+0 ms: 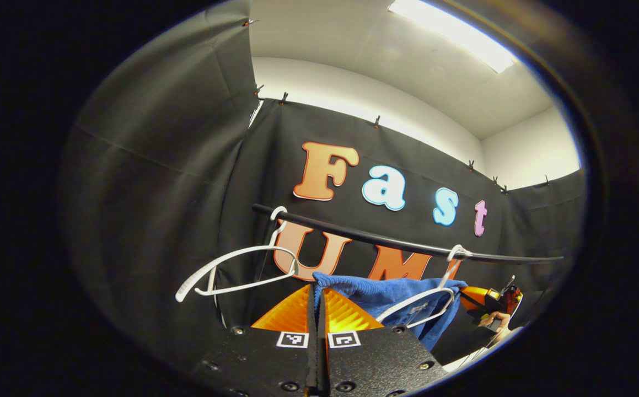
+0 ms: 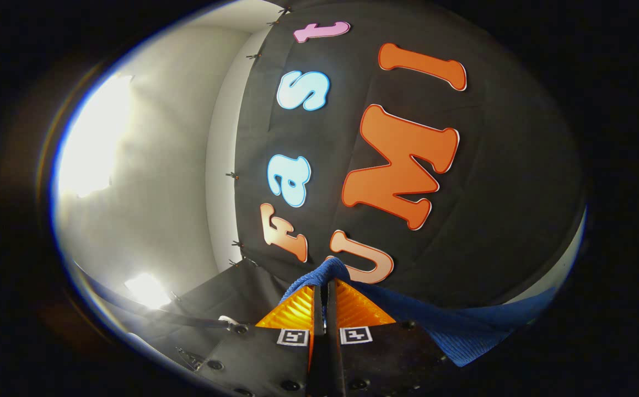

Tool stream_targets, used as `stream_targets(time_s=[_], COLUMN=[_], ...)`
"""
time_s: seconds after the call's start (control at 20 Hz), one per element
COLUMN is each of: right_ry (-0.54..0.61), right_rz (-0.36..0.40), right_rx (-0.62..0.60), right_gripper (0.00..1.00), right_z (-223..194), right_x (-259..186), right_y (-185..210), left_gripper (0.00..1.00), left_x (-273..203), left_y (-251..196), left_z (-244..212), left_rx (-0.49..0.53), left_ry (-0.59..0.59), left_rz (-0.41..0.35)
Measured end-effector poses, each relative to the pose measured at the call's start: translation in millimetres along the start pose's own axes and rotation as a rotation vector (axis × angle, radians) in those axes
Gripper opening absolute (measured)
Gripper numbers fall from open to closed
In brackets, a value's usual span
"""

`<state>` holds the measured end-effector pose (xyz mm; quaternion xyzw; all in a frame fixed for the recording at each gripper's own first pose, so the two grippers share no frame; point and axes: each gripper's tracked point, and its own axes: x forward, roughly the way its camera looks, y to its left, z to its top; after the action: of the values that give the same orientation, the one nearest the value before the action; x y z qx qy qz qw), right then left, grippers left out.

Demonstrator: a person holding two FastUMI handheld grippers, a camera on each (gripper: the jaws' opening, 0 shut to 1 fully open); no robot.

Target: Grasp the clothes on the hanger with both hands and then place them into the laundry hamper below.

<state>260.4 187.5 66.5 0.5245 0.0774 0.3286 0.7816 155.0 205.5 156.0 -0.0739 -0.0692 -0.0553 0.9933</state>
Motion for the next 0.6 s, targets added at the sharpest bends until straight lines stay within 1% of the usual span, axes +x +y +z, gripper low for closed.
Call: stream_targets(time_s=[0.1, 0.25, 0.45, 0.6], right_ry=[0.007, 0.007, -0.046, -0.053], right_rz=[-0.036, -0.106, -0.184, -0.255], right_rx=[0.000, -0.010, -0.012, -0.033], right_gripper=[0.07, 0.07, 0.07, 0.07], right_z=[0, -1, 6, 0], right_x=[5, 6, 4, -1], right_y=[-10, -32, -65, -94], left_gripper=[0.00, 0.00, 0.00, 0.00], left_x=[11, 22, 28, 37], left_y=[10, 19, 22, 28], left_z=[-8, -39, -84, -111], left_rx=[-0.008, -0.048, -0.096, -0.087], left_ry=[0.021, 0.096, 0.179, 0.223], left_rz=[0.004, 0.001, -0.011, -0.004])
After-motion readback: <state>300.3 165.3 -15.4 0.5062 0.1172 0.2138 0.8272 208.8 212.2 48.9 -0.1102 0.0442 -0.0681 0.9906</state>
